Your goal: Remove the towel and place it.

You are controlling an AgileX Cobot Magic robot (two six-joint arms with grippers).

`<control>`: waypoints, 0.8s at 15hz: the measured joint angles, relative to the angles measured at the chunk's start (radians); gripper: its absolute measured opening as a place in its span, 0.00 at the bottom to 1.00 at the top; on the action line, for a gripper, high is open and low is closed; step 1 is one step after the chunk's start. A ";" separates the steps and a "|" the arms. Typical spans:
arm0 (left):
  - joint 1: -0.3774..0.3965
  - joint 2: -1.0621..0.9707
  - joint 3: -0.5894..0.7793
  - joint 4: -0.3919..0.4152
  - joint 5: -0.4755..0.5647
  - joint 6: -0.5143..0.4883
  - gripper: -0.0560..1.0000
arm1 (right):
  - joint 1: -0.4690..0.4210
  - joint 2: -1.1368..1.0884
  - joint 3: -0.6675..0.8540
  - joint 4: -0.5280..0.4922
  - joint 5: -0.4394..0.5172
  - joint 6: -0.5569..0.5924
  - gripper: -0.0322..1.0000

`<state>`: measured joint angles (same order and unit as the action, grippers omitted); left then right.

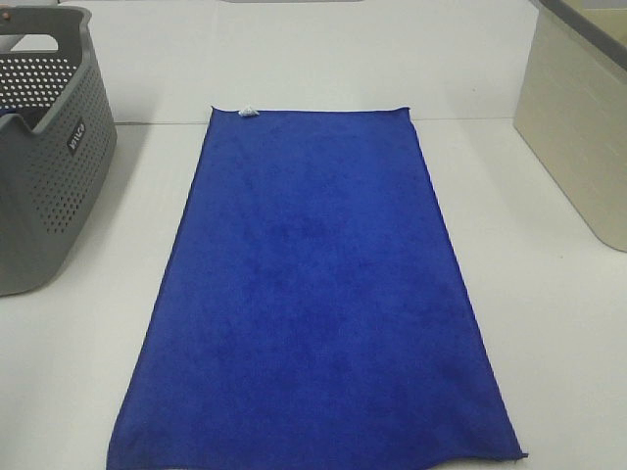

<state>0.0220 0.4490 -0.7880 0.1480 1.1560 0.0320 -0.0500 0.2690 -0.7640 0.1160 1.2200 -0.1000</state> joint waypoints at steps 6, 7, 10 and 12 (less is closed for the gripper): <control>0.000 -0.394 0.157 -0.003 -0.001 -0.006 0.74 | 0.000 -0.226 0.092 0.002 -0.025 -0.024 0.81; 0.000 -0.436 0.179 -0.007 -0.009 -0.006 0.74 | 0.000 -0.262 0.141 0.005 -0.043 -0.024 0.81; 0.000 -0.454 0.239 -0.046 -0.038 -0.006 0.74 | 0.000 -0.273 0.278 0.030 -0.064 -0.024 0.81; 0.000 -0.455 0.268 -0.084 -0.062 0.014 0.74 | 0.000 -0.273 0.310 0.052 -0.106 -0.024 0.80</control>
<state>0.0220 -0.0060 -0.5200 0.0640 1.0940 0.0460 -0.0500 -0.0040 -0.4540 0.1680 1.1140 -0.1240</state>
